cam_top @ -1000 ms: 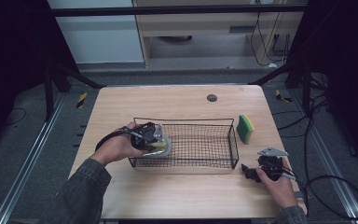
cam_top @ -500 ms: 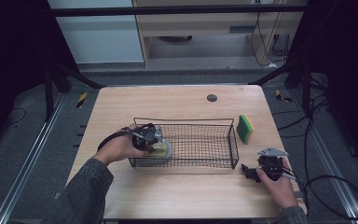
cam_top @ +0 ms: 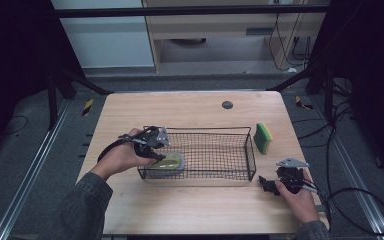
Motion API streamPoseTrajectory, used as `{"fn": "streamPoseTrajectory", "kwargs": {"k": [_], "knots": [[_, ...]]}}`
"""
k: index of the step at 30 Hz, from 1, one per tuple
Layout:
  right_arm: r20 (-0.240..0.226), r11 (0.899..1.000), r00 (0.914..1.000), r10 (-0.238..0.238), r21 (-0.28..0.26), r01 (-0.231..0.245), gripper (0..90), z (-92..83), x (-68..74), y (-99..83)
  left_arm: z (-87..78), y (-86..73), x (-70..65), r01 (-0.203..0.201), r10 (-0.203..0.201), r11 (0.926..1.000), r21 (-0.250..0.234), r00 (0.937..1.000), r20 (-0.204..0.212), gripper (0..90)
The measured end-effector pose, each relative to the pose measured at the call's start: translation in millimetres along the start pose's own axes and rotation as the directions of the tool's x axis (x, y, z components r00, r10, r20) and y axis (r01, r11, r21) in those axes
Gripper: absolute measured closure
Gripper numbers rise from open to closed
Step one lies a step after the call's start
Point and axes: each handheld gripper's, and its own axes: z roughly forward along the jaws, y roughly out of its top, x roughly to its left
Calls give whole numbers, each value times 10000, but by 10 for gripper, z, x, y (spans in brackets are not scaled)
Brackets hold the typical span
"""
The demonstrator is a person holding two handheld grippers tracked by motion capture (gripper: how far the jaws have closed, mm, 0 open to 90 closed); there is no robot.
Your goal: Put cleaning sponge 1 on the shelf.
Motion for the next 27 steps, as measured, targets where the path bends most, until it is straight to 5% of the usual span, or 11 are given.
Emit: {"fn": "streamPoseTrajectory", "kwargs": {"k": [6,12,16,19,23,27], "knots": [[0,10000,10000,-1,-2,1,5,0,0,0,-70,-29,-2,699,-694,9975,140,9969,-365,287],[0,10000,10000,1,-1,-1,5,0,0,0,-126,-118,34,1598,-1595,9871,-25,9844,-739,113],[-1,10000,10000,-1,-2,1,5,0,0,0,-187,-225,58,2460,-2495,9681,-482,9643,-888,82],[0,10000,10000,3,0,-3,5,0,0,0,-210,-328,52,3201,-3274,9436,-850,9403,-929,69],[1,10000,10000,3,-1,-3,5,0,0,0,-266,-425,14,3442,-3568,9313,-1195,9279,-1084,52],[-1,10000,10000,3,-3,-3,5,0,0,0,-345,-562,-15,3890,-4103,9073,-1599,9021,-1335,49]]}}
